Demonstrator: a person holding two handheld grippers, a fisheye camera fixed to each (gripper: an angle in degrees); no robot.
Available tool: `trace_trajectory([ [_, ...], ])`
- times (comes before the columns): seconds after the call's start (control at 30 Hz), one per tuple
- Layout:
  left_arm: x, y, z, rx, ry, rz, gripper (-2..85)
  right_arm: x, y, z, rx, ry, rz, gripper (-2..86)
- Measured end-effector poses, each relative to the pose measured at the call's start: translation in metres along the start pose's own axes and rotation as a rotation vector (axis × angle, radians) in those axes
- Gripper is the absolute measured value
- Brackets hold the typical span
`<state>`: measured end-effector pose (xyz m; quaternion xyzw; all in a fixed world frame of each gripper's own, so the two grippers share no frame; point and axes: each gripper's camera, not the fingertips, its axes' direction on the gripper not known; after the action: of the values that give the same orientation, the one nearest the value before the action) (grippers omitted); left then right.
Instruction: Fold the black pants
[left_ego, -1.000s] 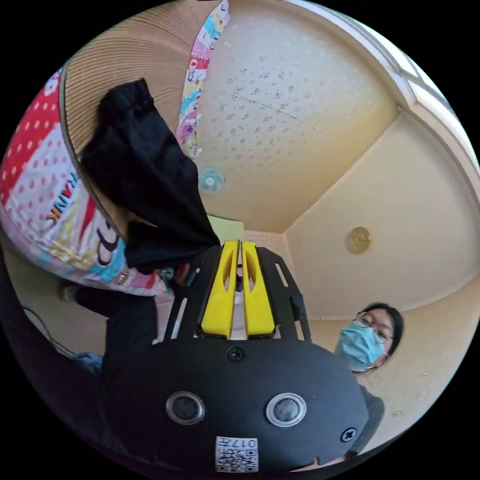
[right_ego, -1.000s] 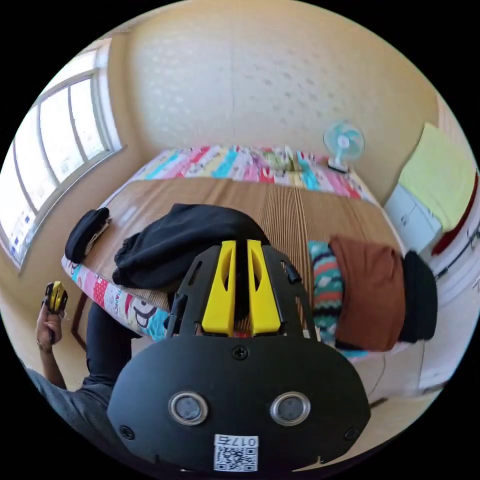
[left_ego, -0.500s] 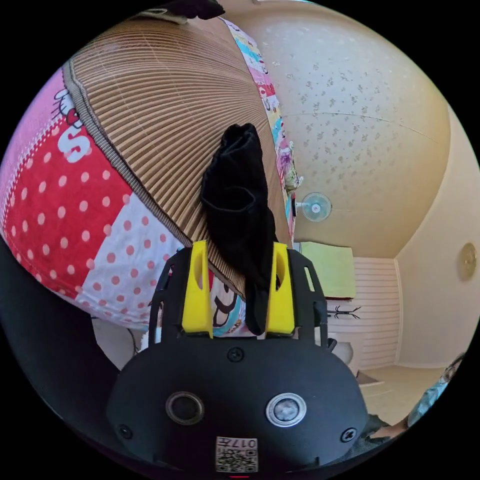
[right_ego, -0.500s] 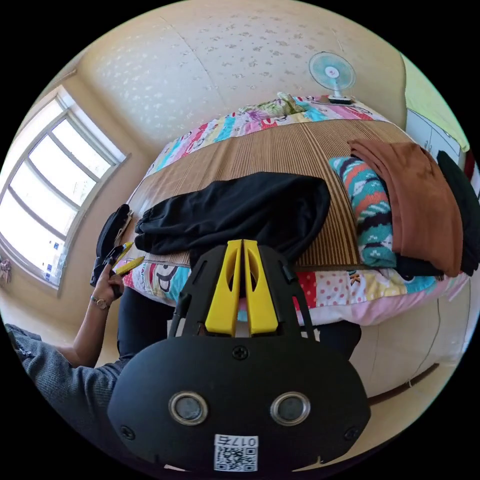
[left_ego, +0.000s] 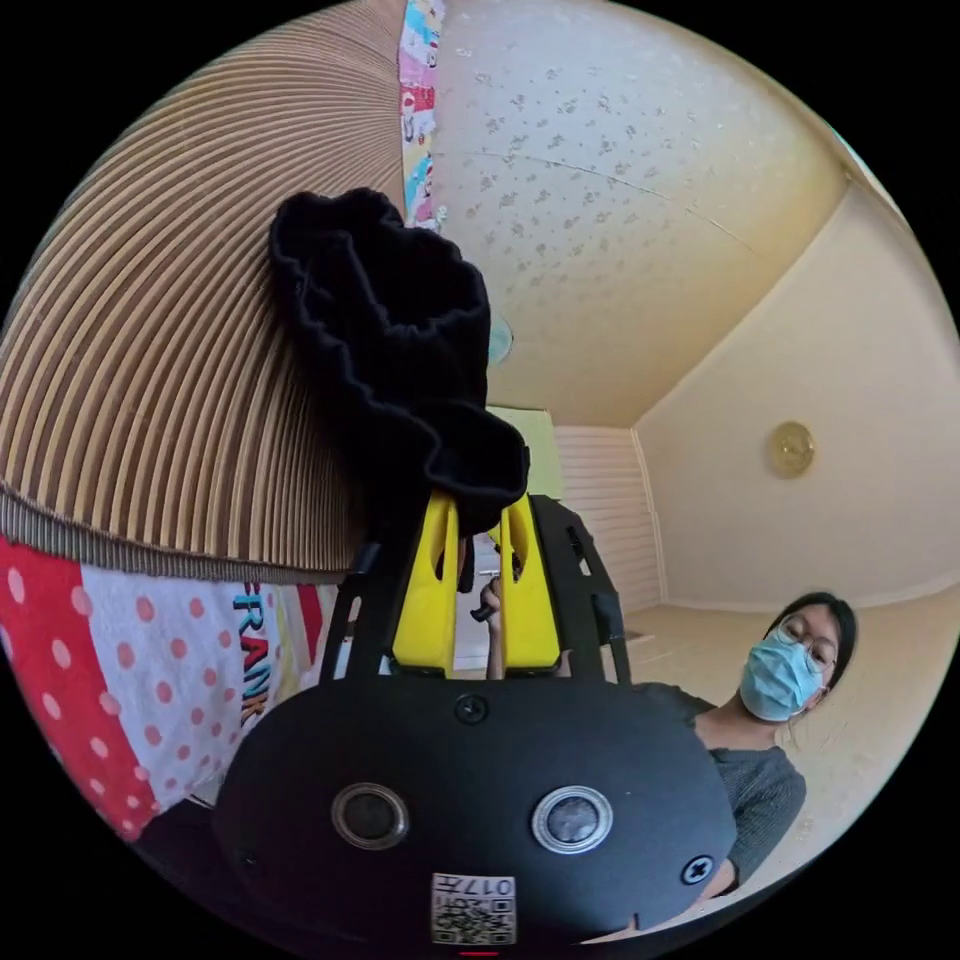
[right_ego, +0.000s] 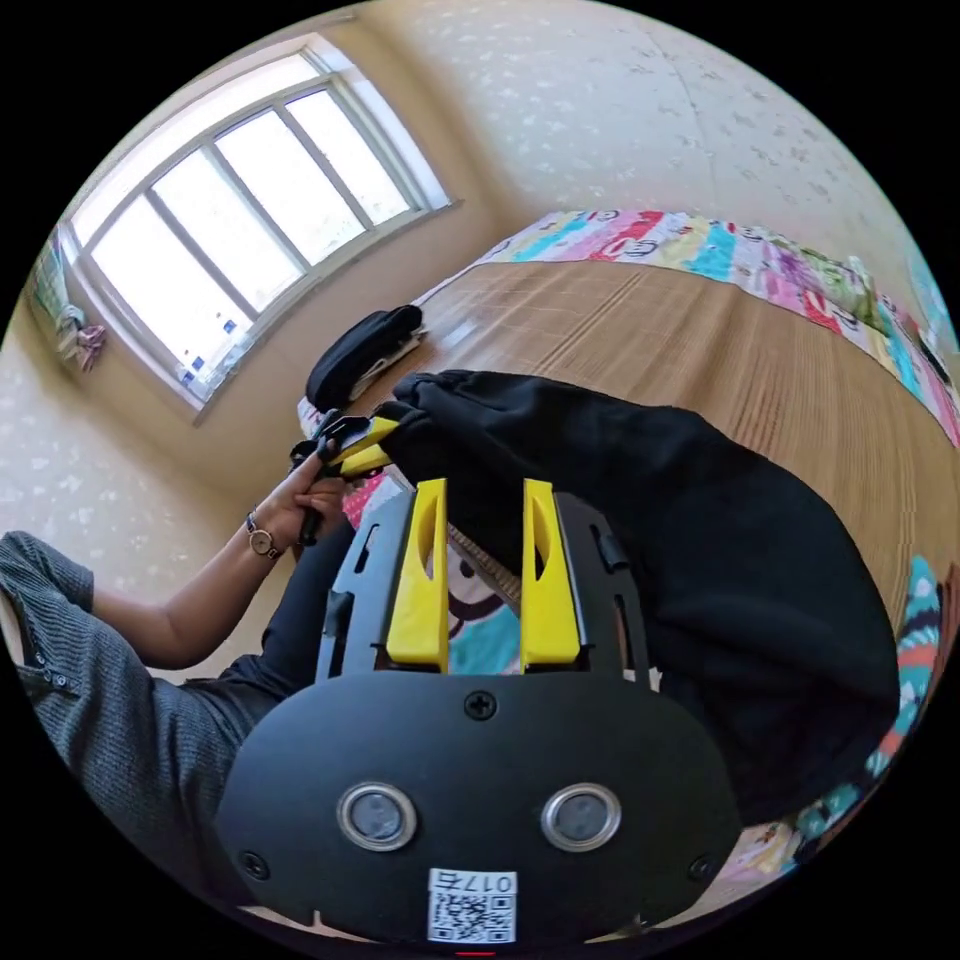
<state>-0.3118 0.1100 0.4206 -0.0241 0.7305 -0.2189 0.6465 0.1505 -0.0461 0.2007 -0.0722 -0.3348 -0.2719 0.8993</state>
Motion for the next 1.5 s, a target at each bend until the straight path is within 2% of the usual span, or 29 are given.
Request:
trace_trajectory([
  [0.13,0.014,0.011,-0.011,-0.047,0.16,0.067,6.5,0.02,-0.032,0.021,0.026,-0.081,-0.024,15.8],
  [0.2,0.022,0.016,-0.015,-0.063,0.185,0.084,6.5,0.041,-0.041,0.032,0.0,-0.2,0.008,16.0],
  [0.27,0.027,0.025,-0.029,-0.031,0.198,0.073,6.5,0.072,-0.039,0.041,-0.03,-0.358,0.089,12.9],
  [0.3,0.028,0.027,-0.032,-0.026,0.207,0.071,6.5,0.079,-0.035,0.041,-0.026,-0.376,0.111,11.0],
  [0.37,0.029,0.039,-0.039,-0.021,0.265,0.057,6.5,0.107,-0.013,0.037,0.024,-0.572,0.159,4.9],
  [0.5,0.036,0.057,-0.036,-0.057,0.322,0.064,6.5,0.135,0.03,0.01,0.179,-0.733,0.252,3.3],
  [0.6,0.049,0.07,-0.033,-0.084,0.33,0.08,6.5,0.132,0.055,-0.041,0.285,-0.636,0.251,2.7],
  [0.8,0.075,0.089,-0.042,-0.107,0.362,0.123,6.4,0.112,0.106,-0.179,0.527,-0.291,0.259,1.9],
  [0.97,0.092,0.098,-0.041,-0.138,0.371,0.145,5.6,0.06,0.154,-0.277,0.699,0.143,0.281,1.5],
  [1.13,0.108,0.096,-0.023,-0.206,0.418,0.164,5.2,-0.006,0.154,-0.333,0.895,0.416,0.221,1.3],
  [1.2,0.122,0.093,-0.017,-0.233,0.437,0.2,5.2,-0.035,0.132,-0.35,0.998,0.457,0.132,1.3],
  [1.23,0.134,0.091,-0.014,-0.256,0.452,0.234,5.2,-0.055,0.108,-0.36,1.047,0.418,0.006,1.3],
  [1.3,0.156,0.087,-0.015,-0.266,0.469,0.293,5.2,-0.088,0.053,-0.37,1.069,0.365,-0.157,1.4],
  [1.37,0.189,0.083,-0.037,-0.208,0.484,0.399,5.2,-0.122,-0.042,-0.366,1.064,0.317,-0.287,1.8],
  [1.43,0.214,0.084,-0.072,-0.094,0.466,0.492,5.3,-0.13,-0.132,-0.345,0.984,0.251,-0.344,2.2],
  [1.5,0.23,0.09,-0.118,0.081,0.376,0.565,5.7,-0.123,-0.235,-0.296,0.761,0.165,-0.372,2.7],
])
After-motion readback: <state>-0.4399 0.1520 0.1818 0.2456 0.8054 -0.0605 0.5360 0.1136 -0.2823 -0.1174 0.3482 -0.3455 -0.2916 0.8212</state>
